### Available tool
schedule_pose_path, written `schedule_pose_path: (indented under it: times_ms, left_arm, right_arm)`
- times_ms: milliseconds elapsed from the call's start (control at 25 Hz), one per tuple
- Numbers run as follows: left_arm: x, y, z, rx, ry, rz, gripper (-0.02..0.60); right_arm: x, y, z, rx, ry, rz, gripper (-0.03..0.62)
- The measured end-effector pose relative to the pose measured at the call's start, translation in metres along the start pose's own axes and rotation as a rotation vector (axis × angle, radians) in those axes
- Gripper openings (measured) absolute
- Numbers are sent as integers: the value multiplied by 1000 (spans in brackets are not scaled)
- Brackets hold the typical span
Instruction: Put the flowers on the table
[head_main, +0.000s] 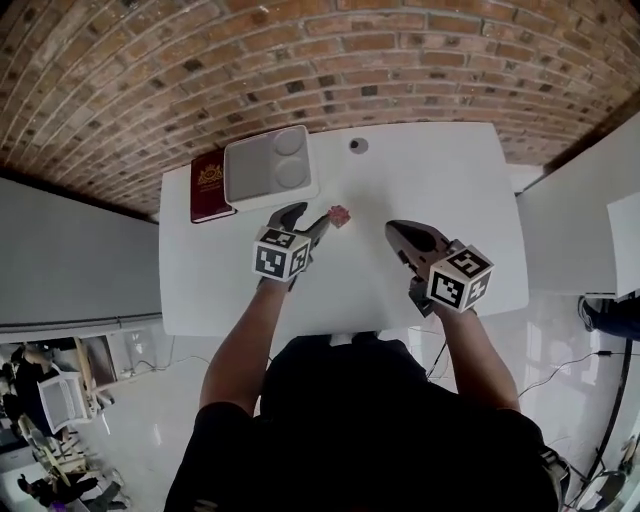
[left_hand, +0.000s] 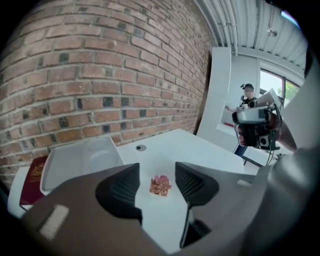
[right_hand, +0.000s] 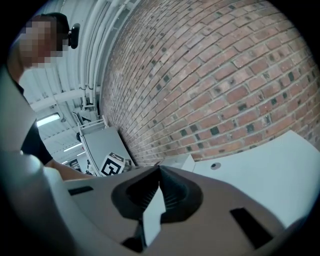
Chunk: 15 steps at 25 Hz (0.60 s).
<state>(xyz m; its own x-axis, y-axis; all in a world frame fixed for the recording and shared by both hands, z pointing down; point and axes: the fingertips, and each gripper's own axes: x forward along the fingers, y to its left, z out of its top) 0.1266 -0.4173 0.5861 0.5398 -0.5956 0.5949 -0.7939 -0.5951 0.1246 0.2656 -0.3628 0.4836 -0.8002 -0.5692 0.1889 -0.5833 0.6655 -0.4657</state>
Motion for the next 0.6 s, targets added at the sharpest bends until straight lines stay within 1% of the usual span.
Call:
schedule_pose_path:
  times_ms: [40,80,200,320,440,520,600]
  left_arm:
    - [-11,1,6,3,-25,15,199]
    - [-21,3,13,7,-51,29,164]
    - [-53,7,27,-6,-133,51,158]
    - [-84,10,38,-16,-215,34,158]
    - [-111,16,44,-10,-260,28,158]
    - [-128,25,45,-32,-286,38,157]
    - [-145,40,44,-63,-308,48,140]
  right_arm:
    - [1,2,1,-5,-1,3,9]
    - [2,5,3,-8,-4,5,9]
    - [10,16,8,-15,-15,16,9]
    - [21,34,12,-36,-18,29,9]
    - [32,52,19,-64,-21,27,9]
    - [40,63,23,-85,-25,19,9]
    - [49,73,27,-108,-30,10,9]
